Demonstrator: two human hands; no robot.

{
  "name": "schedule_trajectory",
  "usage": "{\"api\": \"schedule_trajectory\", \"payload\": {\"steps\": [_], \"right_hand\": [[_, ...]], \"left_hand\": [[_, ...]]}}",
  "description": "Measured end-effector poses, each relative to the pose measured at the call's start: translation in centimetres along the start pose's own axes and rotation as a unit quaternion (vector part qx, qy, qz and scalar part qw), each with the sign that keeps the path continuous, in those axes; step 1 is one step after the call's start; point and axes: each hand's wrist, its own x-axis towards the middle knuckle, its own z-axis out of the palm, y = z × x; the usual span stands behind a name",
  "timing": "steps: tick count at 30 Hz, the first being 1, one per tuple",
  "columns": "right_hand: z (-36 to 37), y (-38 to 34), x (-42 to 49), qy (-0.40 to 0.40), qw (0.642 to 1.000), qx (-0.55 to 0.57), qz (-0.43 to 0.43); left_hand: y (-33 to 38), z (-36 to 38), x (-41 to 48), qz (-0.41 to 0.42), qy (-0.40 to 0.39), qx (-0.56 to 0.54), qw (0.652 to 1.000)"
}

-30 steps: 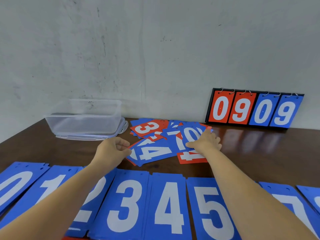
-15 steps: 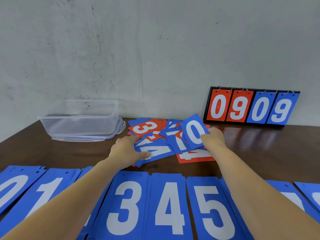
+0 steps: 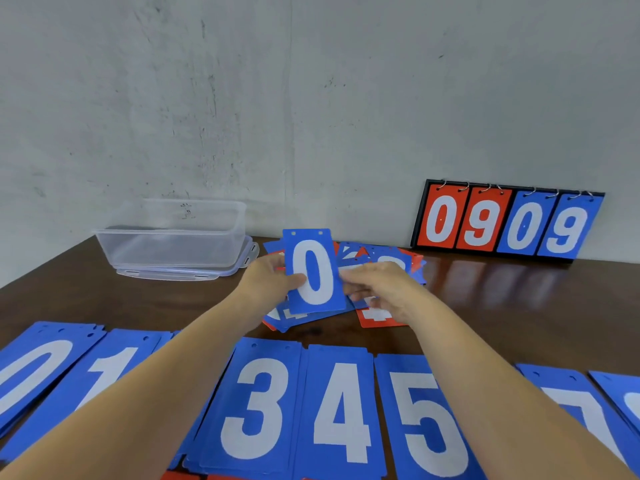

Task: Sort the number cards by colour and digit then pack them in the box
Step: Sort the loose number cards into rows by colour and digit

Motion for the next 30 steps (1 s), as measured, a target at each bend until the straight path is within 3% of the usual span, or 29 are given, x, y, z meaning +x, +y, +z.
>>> {"api": "schedule_trajectory", "payload": {"steps": [1,3,5,13,21,26,30], "right_hand": [[-0.9,0.7,0.6,0.067,0.997,-0.039,0.010],[-2.8,2.4,1.7,0.232,0.948,-0.213,0.039],[-3.8,3.6,2.2,0.303,0.904,-0.297,0.058],[-3.3,3.8,5.4,0.292,0.884,-0.351,0.101],[-5.5,3.6,6.9,0.272,0.914,-0.262,0.149],[-5.3,3.8,6.9,0.290,0.924,-0.211,0.129],[-5.7,3.7,6.4,0.294,0.944,-0.108,0.106]], "left_hand": [[-0.3,-0.4,0.1,-0.007,0.009,0.000,1.000],[-1.0,-1.2,0.1,-0.015,0.016,-0.003,1.000],[-1.6,-1.7,0.2,-0.021,0.025,0.010,0.999],[-3.2,-2.5,1.1,-0.024,0.031,0.024,0.999],[-3.2,-2.3,1.2,-0.029,0.025,0.018,0.999],[-2.4,-2.3,1.0,-0.020,0.019,0.019,0.999],[-1.7,-2.3,0.2,-0.008,0.019,0.032,0.999]]}}
